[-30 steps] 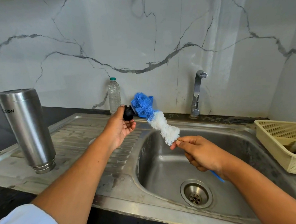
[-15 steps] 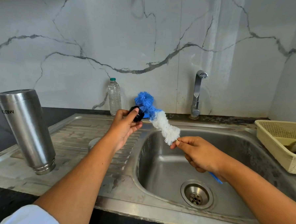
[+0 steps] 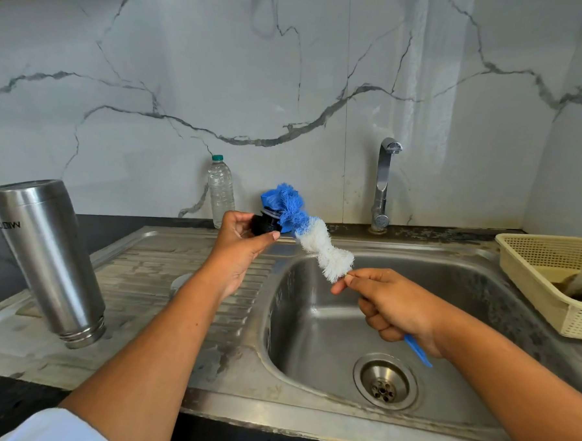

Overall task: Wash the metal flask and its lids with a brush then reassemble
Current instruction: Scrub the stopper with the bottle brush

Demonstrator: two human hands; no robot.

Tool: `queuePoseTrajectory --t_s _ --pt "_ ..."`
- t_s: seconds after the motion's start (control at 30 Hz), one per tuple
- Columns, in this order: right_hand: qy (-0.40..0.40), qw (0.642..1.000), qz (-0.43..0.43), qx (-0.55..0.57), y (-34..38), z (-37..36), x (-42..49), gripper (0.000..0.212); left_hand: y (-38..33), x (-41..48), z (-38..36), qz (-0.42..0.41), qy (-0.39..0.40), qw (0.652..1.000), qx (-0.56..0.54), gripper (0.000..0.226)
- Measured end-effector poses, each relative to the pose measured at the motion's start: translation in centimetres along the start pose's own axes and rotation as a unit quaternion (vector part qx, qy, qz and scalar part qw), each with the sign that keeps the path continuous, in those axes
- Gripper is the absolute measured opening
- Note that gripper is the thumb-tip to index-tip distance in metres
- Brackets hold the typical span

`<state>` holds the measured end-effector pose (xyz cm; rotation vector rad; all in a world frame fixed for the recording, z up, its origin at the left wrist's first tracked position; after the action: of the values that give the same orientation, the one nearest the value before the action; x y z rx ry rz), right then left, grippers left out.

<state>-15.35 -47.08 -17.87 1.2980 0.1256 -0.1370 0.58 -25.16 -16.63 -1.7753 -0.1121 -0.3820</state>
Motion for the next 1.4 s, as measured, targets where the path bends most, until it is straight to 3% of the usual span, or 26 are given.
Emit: queuePoseTrajectory --t_s 0.2,0.37,0.53,0.7,0.87,1.0,1.17,1.33,1.4 --pt "0.038 0.994 -0.031 0.102 0.3 0.2 -0.2 0.03 -0.5 -0.5 -0.7 0.088 0.081 0.978 -0.17 0.023" --pt "0.071 0.988 -0.035 0.129 0.6 0.2 -0.7 0.031 -1.2 -0.9 -1.1 0.129 0.084 0.963 -0.221 0.041" --pt "0.102 0.988 -0.03 0.115 0.6 0.0 -0.8 0.032 -1.0 -0.6 -0.7 0.161 0.115 0.955 -0.22 0.044" --pt "0.131 0.987 -0.022 0.093 0.8 0.3 -1.2 0.031 -0.9 -0.3 0.0 0.163 0.065 0.965 -0.196 0.057" --pt "0.137 0.989 -0.021 0.059 1.1 1.0 -1.5 0.03 -0.9 0.1 0.7 0.156 0.027 0.97 -0.185 0.055" --pt "0.126 0.991 -0.018 0.051 1.2 1.2 -1.4 0.031 -0.9 -0.9 -0.1 0.154 0.083 0.983 -0.059 0.053" --pt "0.116 0.993 -0.018 0.024 1.1 1.4 -1.4 0.031 -0.9 -0.2 0.4 0.102 0.024 0.994 -0.027 0.053" --pt "0.082 0.996 -0.019 0.012 0.8 1.1 -0.8 0.031 -0.3 -0.9 -0.1 0.082 0.075 0.987 0.117 0.048" --pt "0.073 0.997 -0.022 0.01 0.8 1.4 -0.8 0.031 -0.5 -0.8 -0.3 0.067 0.043 0.989 0.123 0.044"
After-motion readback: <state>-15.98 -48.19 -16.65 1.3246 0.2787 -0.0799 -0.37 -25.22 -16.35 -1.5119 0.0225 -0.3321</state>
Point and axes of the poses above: each hand's wrist, its own x-axis towards the middle knuckle, its own z-axis out of the back of the hand, y = z × x, the point moved 2 cm from there along x, towards the middle knuckle, and after that the axes turned 3 degrees about -z, right-handed, at the moved point
